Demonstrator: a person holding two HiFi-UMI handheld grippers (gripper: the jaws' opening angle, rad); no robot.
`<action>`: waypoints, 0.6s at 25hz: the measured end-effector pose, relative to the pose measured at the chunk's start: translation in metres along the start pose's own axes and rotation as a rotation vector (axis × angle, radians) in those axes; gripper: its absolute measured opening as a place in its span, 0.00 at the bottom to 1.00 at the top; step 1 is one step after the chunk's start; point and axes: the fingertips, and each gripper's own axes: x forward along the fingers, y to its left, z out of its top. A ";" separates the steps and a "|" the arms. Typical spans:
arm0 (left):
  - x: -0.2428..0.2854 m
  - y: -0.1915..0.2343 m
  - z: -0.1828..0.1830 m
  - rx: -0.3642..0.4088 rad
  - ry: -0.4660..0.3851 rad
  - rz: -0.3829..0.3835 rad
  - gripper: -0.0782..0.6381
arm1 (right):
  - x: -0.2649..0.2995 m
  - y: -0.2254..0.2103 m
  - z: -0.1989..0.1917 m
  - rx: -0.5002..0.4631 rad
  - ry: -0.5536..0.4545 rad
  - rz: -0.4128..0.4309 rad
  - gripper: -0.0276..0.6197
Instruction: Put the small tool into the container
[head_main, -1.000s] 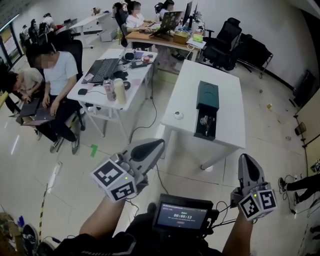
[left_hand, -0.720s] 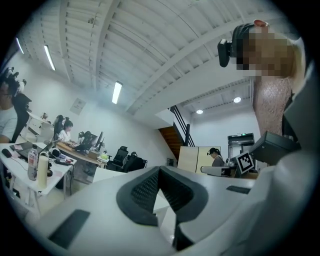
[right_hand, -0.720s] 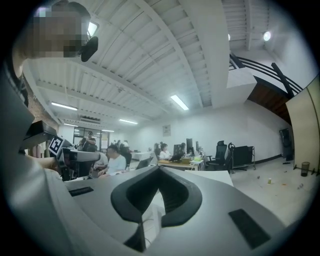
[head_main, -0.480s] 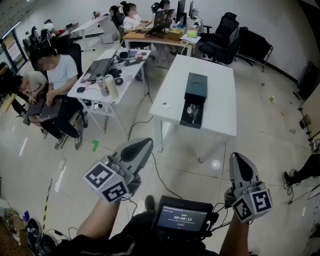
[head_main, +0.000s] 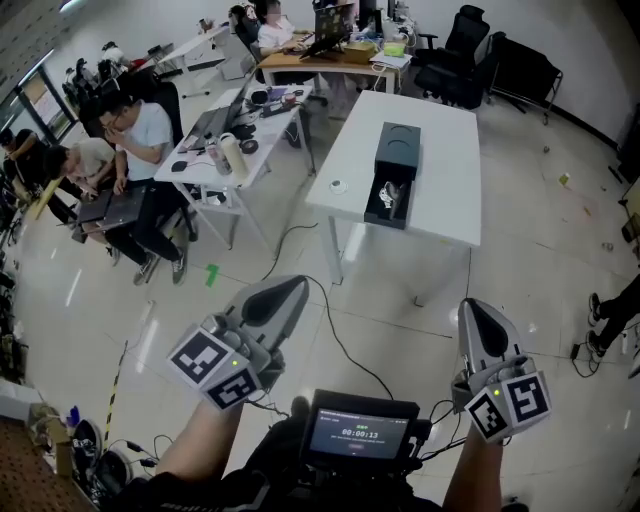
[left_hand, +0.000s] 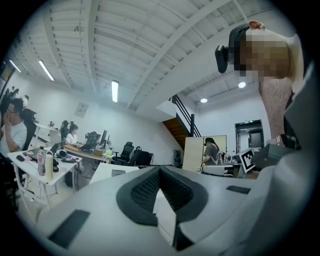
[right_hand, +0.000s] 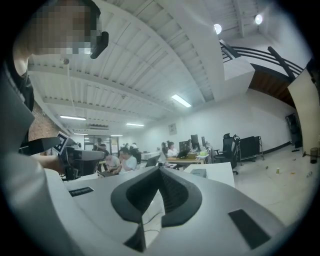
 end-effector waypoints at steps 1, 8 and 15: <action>-0.006 0.001 -0.001 0.004 -0.001 -0.004 0.13 | -0.002 0.009 0.003 -0.015 -0.012 0.004 0.04; -0.065 0.005 0.019 0.020 -0.014 -0.053 0.13 | -0.022 0.076 0.021 -0.040 -0.040 -0.050 0.04; -0.116 0.024 0.021 -0.010 -0.032 -0.073 0.13 | -0.017 0.131 0.013 -0.046 -0.007 -0.055 0.04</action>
